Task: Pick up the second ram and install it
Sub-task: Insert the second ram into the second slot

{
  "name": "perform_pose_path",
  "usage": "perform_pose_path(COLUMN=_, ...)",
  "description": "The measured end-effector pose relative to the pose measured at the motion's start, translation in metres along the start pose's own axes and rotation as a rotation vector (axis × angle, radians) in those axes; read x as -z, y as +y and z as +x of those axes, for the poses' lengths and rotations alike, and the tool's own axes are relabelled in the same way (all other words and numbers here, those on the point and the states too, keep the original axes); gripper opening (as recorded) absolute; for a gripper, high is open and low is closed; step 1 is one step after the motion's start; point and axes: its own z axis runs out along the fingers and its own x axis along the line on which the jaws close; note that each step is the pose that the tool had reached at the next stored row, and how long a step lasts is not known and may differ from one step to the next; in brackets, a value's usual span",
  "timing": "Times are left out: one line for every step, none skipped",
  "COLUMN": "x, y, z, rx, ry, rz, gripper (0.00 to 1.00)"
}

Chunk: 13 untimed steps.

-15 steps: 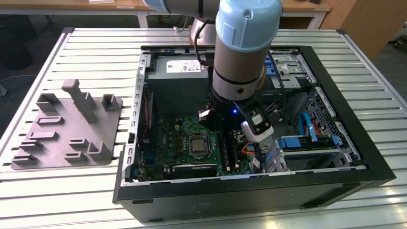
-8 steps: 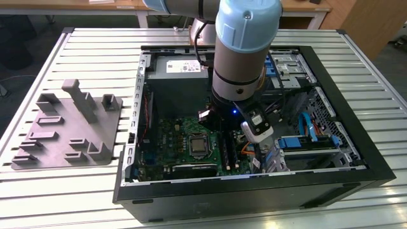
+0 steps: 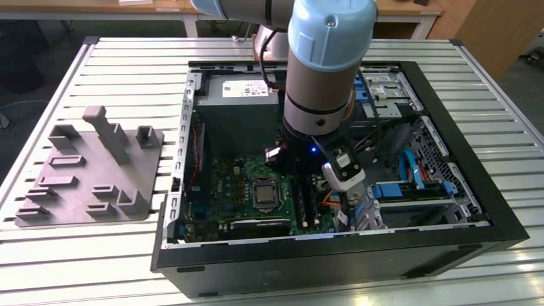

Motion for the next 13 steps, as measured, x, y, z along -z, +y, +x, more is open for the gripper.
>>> perform_pose_path(x=-0.0002, y=0.0001, z=0.0000, rx=0.000, ry=-0.0001, rz=-0.0007, gripper=0.18)
perform_pose_path(x=-0.0004, y=0.0001, z=0.0000, rx=0.000, ry=-0.0001, rz=-0.0009, gripper=0.18)
perform_pose_path(x=-0.0003, y=0.0001, z=0.0000, rx=0.000, ry=-0.0001, rz=-0.0006, gripper=0.24)
perform_pose_path(x=0.0001, y=0.0000, z=0.0000, rx=0.000, ry=0.0002, rz=0.0003, gripper=0.24)
perform_pose_path(x=0.0004, y=0.0000, z=0.0000, rx=0.000, ry=0.0002, rz=0.0005, gripper=0.24)
perform_pose_path(x=0.0017, y=0.0000, z=0.0000, rx=0.000, ry=0.0003, rz=0.0007, gripper=0.24)
perform_pose_path(x=0.0043, y=0.0002, z=-0.0001, rx=0.000, ry=0.0002, rz=0.0006, gripper=0.24)
perform_pose_path(x=0.0073, y=0.0004, z=-0.0002, rx=0.000, ry=0.0002, rz=0.0004, gripper=0.24)
perform_pose_path(x=0.0105, y=0.0005, z=-0.0003, rx=0.000, ry=0.0002, rz=0.0005, gripper=0.24)
perform_pose_path(x=0.0133, y=0.0006, z=-0.0004, rx=0.000, ry=0.0002, rz=0.0004, gripper=0.24)
perform_pose_path(x=0.0164, y=0.0008, z=-0.0005, rx=0.000, ry=0.0002, rz=0.0004, gripper=0.24)
perform_pose_path(x=0.0194, y=0.0010, z=-0.0006, rx=0.000, ry=0.0002, rz=0.0005, gripper=0.24)
perform_pose_path(x=0.0221, y=0.0011, z=-0.0007, rx=0.000, ry=0.0002, rz=0.0005, gripper=0.24)
